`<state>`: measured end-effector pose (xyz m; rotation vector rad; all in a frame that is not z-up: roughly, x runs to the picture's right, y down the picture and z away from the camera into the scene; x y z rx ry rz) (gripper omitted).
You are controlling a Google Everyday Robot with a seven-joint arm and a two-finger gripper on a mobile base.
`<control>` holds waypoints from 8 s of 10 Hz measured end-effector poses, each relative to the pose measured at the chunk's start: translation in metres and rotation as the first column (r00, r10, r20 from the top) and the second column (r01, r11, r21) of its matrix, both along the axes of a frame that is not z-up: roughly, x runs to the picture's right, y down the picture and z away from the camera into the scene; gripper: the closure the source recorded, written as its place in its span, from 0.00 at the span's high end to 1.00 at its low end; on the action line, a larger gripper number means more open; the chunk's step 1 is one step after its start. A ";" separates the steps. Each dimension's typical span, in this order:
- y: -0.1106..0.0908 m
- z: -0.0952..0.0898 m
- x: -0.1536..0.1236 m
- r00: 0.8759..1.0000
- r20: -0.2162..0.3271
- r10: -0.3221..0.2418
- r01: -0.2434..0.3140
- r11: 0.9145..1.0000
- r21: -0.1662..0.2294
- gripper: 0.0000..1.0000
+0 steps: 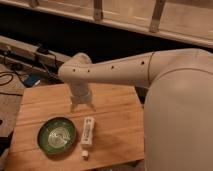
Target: Place the bottle in the ceramic bowl
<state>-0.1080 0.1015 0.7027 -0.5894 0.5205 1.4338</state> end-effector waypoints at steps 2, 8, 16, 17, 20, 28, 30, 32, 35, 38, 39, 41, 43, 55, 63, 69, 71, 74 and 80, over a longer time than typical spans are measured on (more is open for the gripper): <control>0.000 0.000 0.000 1.000 0.000 0.000 0.000 1.000 0.000 0.65; 0.001 0.000 0.000 1.000 -0.001 0.000 0.000 1.000 -0.001 0.65; 0.001 0.000 0.000 1.000 0.000 0.000 0.000 1.000 -0.002 0.65; 0.001 0.000 0.000 1.000 0.000 0.000 0.000 1.000 -0.001 0.65; 0.001 0.000 0.000 1.000 0.000 0.000 0.000 1.000 -0.002 0.65; 0.013 -0.012 0.055 0.983 -0.060 0.172 -0.162 0.978 0.133 0.65; 0.026 -0.007 0.046 0.989 -0.035 0.142 -0.135 0.981 0.139 0.65; 0.040 0.003 0.032 0.996 -0.001 0.088 -0.087 0.988 0.126 0.65; 0.053 0.018 0.021 0.999 0.014 0.048 -0.049 0.994 0.099 0.65; 0.051 0.020 0.024 0.999 0.010 0.050 -0.051 0.994 0.101 0.65; 0.052 0.019 0.023 0.999 0.010 0.048 -0.049 0.994 0.101 0.65; 0.053 0.022 0.024 0.998 0.009 0.055 -0.055 0.994 0.089 0.65; 0.064 0.043 0.039 0.997 -0.007 0.080 -0.079 0.995 0.057 0.65; 0.095 0.076 0.027 0.995 0.028 0.099 -0.097 0.994 -0.054 0.65; 0.128 0.095 0.015 0.994 0.042 0.099 -0.092 0.987 -0.133 0.34; 0.122 0.083 0.017 0.991 0.066 0.118 -0.112 0.990 -0.089 0.00; 0.093 0.061 0.016 0.991 0.078 0.107 -0.105 0.994 -0.028 0.00; 0.046 0.025 -0.003 0.991 0.123 0.046 -0.053 0.997 0.053 0.00; 0.042 0.021 -0.100 0.949 0.292 -0.117 0.097 0.992 0.083 0.00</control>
